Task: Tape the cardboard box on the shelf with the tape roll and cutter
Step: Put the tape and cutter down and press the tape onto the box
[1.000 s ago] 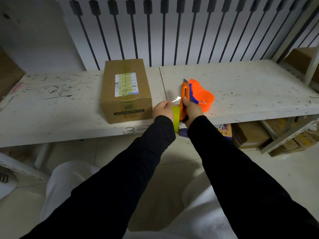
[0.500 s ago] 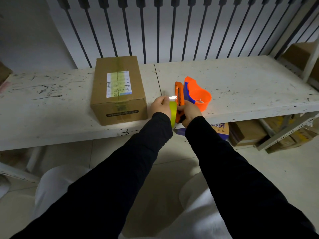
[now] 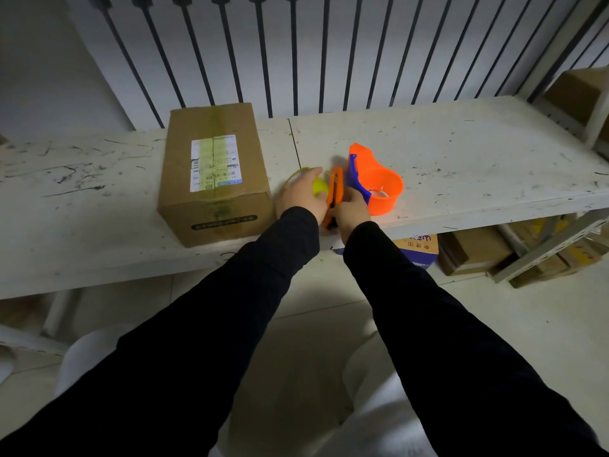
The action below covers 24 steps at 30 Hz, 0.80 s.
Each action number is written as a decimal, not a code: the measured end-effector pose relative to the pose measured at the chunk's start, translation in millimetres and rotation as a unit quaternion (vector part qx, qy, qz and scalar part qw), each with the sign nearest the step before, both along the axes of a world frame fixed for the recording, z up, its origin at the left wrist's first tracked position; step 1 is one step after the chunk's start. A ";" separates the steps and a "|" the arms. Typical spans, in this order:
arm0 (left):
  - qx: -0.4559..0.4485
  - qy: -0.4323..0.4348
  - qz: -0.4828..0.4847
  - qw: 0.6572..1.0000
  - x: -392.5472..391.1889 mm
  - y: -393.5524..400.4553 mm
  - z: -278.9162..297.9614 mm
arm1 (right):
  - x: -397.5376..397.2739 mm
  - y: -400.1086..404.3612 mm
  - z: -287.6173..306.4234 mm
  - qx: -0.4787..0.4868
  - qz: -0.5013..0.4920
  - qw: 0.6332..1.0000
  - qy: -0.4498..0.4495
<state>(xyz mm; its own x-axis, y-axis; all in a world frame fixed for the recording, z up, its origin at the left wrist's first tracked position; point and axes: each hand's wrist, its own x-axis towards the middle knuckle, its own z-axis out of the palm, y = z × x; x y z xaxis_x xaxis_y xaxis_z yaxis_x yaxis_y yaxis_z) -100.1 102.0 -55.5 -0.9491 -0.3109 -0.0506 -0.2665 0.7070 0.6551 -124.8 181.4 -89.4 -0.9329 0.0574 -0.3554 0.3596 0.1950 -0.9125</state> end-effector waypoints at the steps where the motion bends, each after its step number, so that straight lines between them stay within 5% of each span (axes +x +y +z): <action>1: -0.040 -0.007 -0.008 0.999 -1.4 -2.2 -2.8 | -1.3 0.0 -1.6 0.011 -0.001 1.000 0.009; 8: -0.180 -0.003 -0.072 0.981 -4.9 -8.7 -17.2 | 3.0 0.5 0.8 0.097 0.026 0.993 0.066; 14: -0.055 -0.041 -0.028 0.997 -6.5 -10.2 -26.8 | 10.2 1.2 11.1 0.107 0.010 0.992 0.067; 24: -0.020 -0.044 -0.067 0.997 2.7 -4.4 -15.6 | 20.1 0.9 18.7 0.103 -0.021 0.993 0.050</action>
<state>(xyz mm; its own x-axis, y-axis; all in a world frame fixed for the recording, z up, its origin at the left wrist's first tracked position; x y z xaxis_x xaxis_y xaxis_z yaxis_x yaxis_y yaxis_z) -97.5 97.6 -71.2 -0.9746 -0.1851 -0.1262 -0.2235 0.7652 0.6037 -104.7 182.3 -70.7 -0.9581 0.1590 -0.2380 0.2812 0.3678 -0.8863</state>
